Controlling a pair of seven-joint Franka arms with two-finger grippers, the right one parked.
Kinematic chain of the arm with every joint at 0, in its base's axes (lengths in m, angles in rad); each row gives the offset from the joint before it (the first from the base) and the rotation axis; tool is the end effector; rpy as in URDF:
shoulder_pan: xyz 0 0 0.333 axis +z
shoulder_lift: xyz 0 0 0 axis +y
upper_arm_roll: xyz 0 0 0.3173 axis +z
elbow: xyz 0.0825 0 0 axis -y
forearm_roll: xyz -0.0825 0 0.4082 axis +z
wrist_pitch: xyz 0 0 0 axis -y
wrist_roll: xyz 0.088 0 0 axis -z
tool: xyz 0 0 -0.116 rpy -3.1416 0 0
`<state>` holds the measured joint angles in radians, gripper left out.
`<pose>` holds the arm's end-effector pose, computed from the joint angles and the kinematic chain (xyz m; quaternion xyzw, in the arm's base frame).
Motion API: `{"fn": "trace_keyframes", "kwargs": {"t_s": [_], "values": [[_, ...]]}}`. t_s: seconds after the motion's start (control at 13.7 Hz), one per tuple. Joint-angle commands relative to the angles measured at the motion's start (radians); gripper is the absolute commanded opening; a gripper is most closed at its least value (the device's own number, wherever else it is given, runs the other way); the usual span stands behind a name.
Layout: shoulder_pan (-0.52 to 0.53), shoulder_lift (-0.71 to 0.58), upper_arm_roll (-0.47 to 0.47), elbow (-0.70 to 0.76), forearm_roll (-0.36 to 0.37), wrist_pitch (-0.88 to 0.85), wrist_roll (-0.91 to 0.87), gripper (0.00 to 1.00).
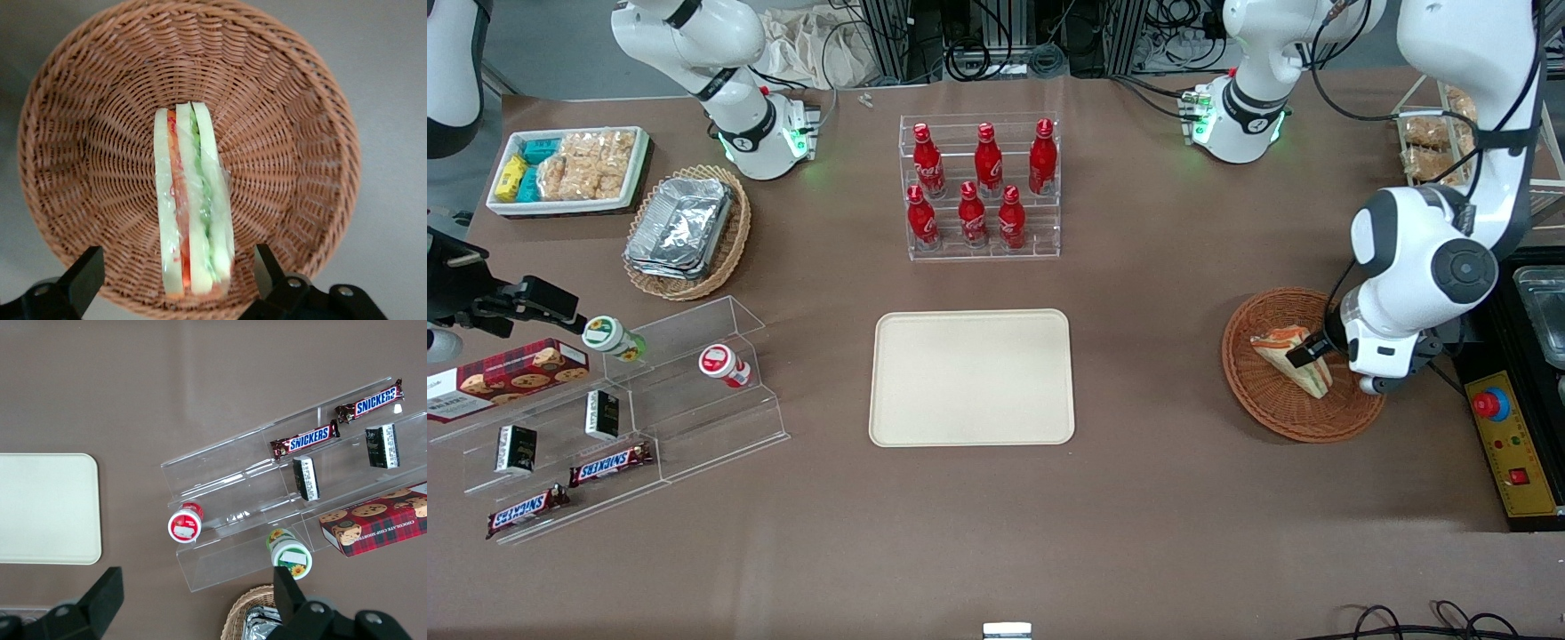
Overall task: Place sandwich from basket to tray
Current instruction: 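Close the left gripper on the sandwich and lift it from the basket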
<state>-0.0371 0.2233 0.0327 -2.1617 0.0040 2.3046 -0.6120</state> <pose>0.5693 -0.0023 0.2613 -0.9539 -0.2973 0.0367 0.0170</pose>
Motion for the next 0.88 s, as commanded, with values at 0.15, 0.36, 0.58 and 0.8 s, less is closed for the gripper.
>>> {"fn": "trace_keyframes", "kwargs": {"t_s": [0.15,0.36,0.58,0.8], "values": [[0.0,0.069,0.0,-0.038,-0.002,0.122,-0.115,1.0],[0.0,0.096,0.0,-0.033,-0.002,0.121,-0.14,0.99],[0.002,0.082,0.0,-0.023,-0.001,0.11,-0.172,0.53],[0.0,0.045,0.0,0.0,-0.001,0.035,-0.19,0.22]]}}
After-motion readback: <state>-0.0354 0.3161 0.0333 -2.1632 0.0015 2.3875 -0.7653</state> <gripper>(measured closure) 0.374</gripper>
